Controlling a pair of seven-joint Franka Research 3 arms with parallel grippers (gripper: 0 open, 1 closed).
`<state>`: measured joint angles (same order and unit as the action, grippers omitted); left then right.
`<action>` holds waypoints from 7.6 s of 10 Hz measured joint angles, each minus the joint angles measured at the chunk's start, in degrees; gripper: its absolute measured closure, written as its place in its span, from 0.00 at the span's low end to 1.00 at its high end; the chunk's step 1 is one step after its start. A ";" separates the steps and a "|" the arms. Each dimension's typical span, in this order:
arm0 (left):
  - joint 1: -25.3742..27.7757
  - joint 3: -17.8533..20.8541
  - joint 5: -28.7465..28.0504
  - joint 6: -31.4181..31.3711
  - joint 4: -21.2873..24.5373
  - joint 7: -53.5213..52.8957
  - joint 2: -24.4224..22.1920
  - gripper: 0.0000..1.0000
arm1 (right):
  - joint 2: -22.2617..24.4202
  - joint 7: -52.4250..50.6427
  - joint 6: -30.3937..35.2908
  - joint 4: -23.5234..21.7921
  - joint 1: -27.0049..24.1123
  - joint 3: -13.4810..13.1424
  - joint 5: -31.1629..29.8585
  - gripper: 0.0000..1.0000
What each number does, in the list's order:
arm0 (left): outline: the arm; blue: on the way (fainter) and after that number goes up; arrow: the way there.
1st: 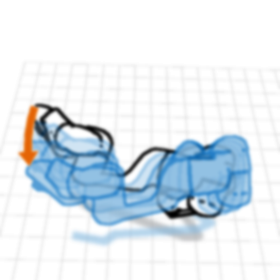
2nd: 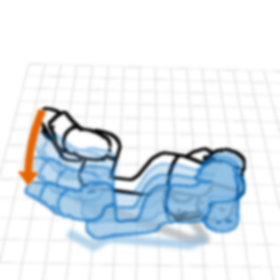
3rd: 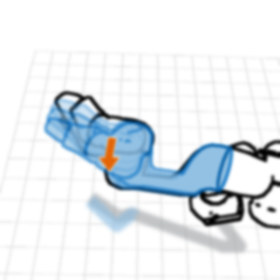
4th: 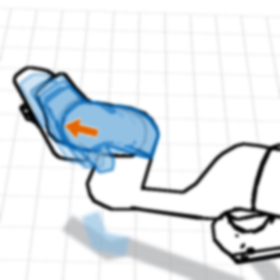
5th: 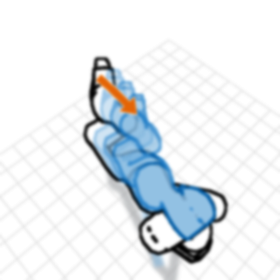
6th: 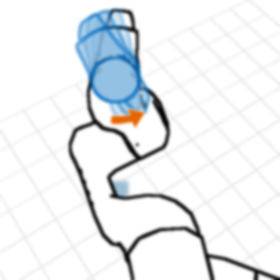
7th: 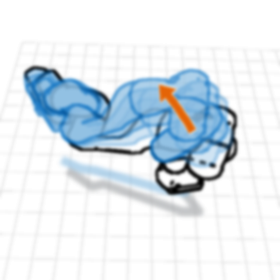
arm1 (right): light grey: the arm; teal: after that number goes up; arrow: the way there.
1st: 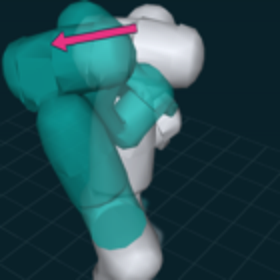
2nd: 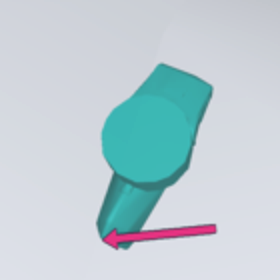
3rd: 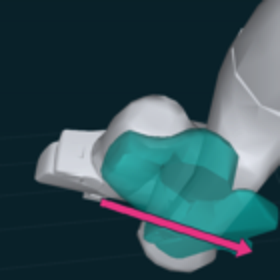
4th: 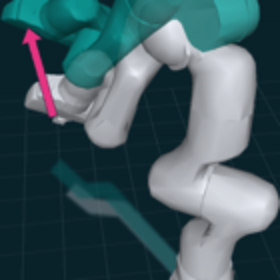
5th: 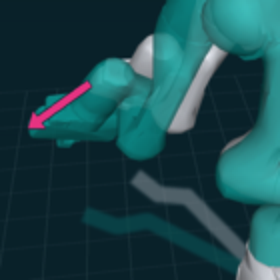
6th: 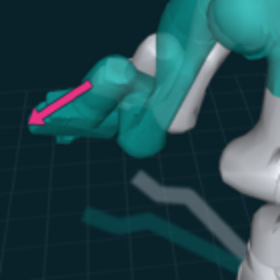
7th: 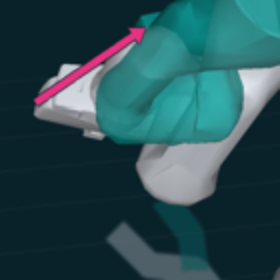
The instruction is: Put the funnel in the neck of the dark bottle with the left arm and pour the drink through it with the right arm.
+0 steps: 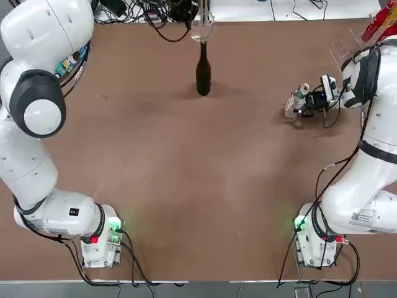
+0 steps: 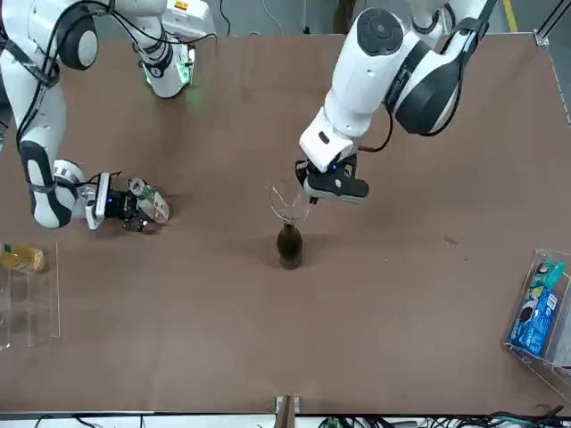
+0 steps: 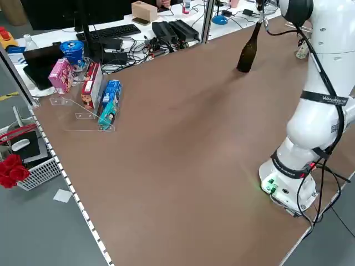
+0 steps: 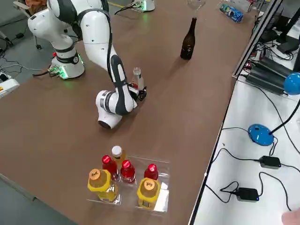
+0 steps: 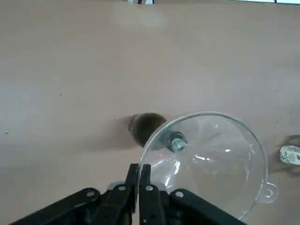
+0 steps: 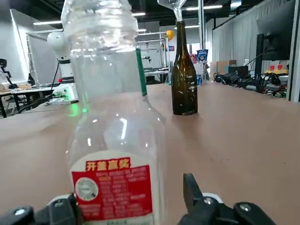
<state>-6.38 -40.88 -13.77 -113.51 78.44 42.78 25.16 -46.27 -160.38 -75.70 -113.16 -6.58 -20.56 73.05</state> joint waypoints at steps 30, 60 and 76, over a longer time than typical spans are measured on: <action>1.31 23.61 46.66 10.99 3.56 -78.54 3.67 0.00 | 32.11 55.76 -14.37 0.73 4.81 2.05 -9.81 0.58; 0.60 17.44 88.91 8.89 4.08 -159.78 17.60 0.00 | 59.44 168.88 -46.12 2.44 5.20 54.24 -44.96 0.58; 0.24 17.15 90.36 8.89 4.09 -166.22 19.18 0.39 | 47.51 196.14 -47.47 10.27 5.20 66.17 -65.35 0.58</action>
<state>-6.14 -23.73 76.59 -104.61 82.53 -123.44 44.34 1.24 35.76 -123.18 -102.89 -1.38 45.61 7.71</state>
